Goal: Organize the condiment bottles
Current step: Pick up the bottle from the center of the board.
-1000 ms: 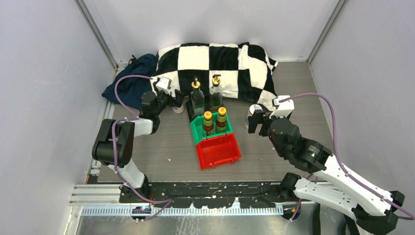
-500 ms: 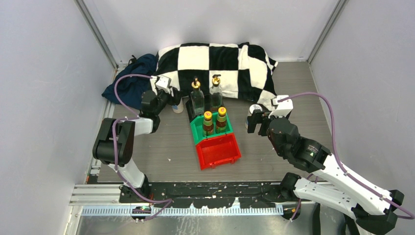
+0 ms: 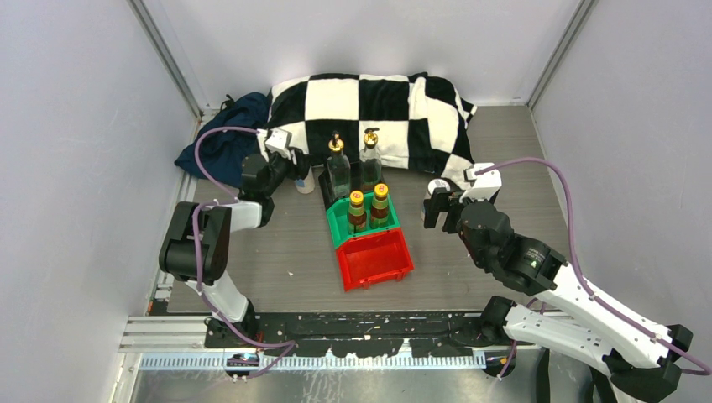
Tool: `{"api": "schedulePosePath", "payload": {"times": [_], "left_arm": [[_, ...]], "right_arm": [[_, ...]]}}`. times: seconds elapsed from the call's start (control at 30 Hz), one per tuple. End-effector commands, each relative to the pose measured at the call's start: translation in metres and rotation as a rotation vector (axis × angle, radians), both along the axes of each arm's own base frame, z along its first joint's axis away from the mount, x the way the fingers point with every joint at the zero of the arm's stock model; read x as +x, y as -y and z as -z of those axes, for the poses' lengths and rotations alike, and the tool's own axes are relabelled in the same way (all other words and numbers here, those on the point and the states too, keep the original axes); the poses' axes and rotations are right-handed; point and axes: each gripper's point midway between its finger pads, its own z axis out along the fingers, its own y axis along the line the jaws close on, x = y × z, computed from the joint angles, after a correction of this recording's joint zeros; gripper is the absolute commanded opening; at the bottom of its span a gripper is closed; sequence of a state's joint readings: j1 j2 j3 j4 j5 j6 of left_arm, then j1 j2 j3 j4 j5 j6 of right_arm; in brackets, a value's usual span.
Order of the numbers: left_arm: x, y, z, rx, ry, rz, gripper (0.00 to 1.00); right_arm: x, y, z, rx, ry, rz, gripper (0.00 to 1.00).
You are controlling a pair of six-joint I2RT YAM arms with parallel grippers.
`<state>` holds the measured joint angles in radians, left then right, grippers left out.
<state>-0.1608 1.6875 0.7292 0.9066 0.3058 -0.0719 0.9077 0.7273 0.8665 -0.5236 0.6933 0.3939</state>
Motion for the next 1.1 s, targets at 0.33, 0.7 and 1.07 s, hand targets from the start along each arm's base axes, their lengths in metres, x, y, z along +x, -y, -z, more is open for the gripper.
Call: {"api": "schedulePosePath", "payload": {"times": [0.33, 0.7, 1.07], "left_arm": [[0.000, -0.009, -0.056, -0.058, 0.107, -0.045, 0.00], [-0.023, -0.015, -0.092, -0.060, 0.154, -0.056, 0.00], [-0.060, -0.019, -0.123, -0.072, 0.179, -0.055, 0.00]], "right_arm": [[0.001, 0.001, -0.009, 0.036, 0.026, 0.011, 0.90], [-0.006, 0.004, -0.011, 0.074, 0.022, 0.001, 0.90], [-0.009, 0.006, -0.013, 0.085, 0.020, -0.006, 0.90]]}}
